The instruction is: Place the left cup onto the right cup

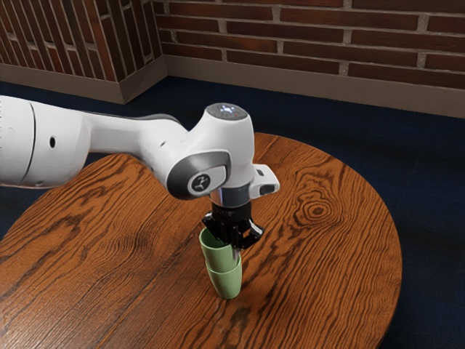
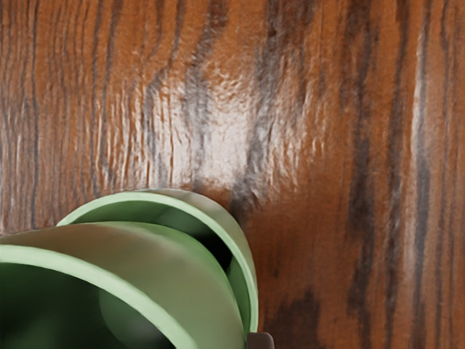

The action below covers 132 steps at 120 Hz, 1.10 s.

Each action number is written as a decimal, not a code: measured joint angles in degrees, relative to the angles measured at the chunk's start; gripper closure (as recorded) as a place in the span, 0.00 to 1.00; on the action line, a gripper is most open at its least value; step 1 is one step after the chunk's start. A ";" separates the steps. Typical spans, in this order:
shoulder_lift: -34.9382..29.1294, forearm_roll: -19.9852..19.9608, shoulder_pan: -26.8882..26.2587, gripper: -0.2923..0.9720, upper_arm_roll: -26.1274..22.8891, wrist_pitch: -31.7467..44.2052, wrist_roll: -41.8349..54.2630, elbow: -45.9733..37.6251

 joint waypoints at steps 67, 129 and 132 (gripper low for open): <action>-0.21 -0.40 -0.04 0.31 0.04 0.00 0.33 0.00; -3.95 -0.40 0.04 0.25 0.04 -2.34 0.37 0.79; -4.17 -0.40 0.13 0.25 0.04 -2.73 0.36 1.18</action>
